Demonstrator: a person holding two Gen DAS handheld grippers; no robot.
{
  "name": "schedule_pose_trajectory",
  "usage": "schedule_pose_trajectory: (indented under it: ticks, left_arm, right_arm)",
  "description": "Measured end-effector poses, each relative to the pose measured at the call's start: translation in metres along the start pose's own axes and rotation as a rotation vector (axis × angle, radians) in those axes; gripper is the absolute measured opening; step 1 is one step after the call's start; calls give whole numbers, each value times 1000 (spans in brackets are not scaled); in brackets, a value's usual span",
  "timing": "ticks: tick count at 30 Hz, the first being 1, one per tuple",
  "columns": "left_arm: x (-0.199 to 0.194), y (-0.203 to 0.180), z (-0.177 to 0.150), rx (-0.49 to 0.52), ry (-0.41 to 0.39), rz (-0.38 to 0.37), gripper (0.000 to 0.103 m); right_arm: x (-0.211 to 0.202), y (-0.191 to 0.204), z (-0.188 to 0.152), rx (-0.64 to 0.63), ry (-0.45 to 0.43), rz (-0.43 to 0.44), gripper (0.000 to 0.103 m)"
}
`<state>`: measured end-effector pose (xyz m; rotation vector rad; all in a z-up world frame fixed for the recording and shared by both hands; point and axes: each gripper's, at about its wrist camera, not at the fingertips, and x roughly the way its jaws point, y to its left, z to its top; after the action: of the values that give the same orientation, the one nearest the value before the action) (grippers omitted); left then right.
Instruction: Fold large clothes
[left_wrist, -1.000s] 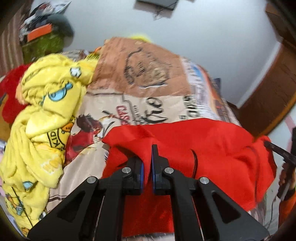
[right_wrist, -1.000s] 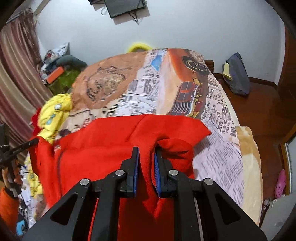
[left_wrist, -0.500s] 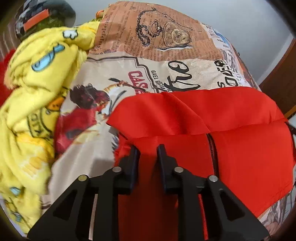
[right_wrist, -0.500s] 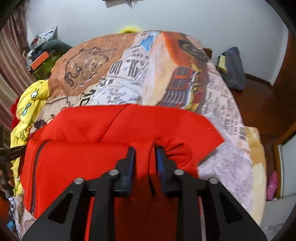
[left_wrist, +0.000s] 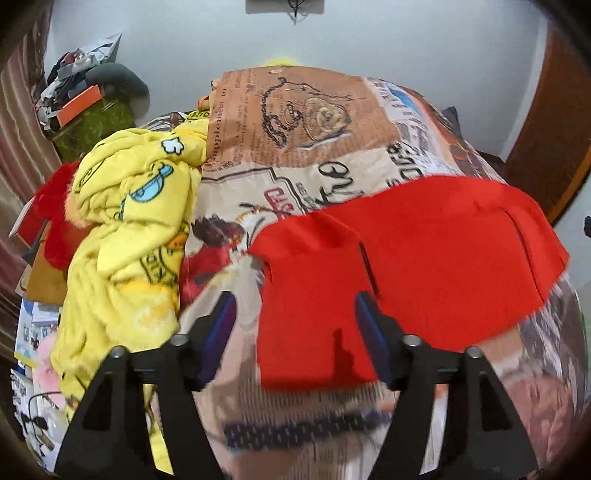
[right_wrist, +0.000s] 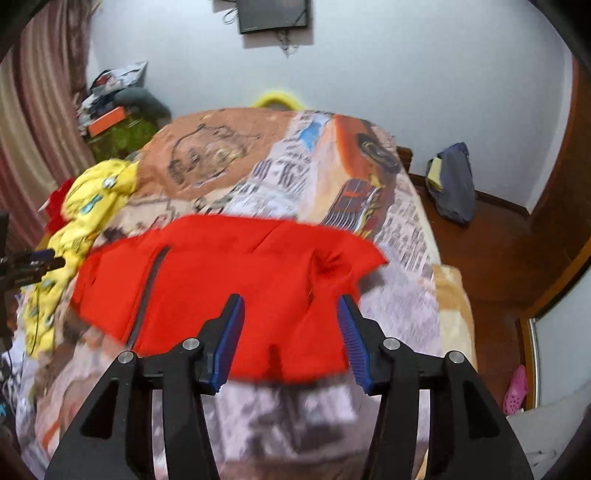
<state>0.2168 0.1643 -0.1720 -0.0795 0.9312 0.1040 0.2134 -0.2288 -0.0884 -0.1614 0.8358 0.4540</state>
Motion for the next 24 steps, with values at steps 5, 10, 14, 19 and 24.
schedule_pose_trajectory:
  ticks: [5,10,14,19,24]
  left_arm:
    - [2,-19,-38,33,70,-28,67]
    - [32,-39,-68,41,172,-73,67]
    - [50,-42,-70,11,179,-67,67]
    - [61,-30,-42,22,159,-25,67]
    - [53,-15,2,28,71,-26,67]
  right_arm:
    - [12,12,-35,22,81,58,48]
    - [50,24,-57,38,200,95,48]
    - [70,36,-53,11,231,59,48]
    - [79,45,-30,-40,202,43,48]
    - [89,44,-3,-64,158,26,48]
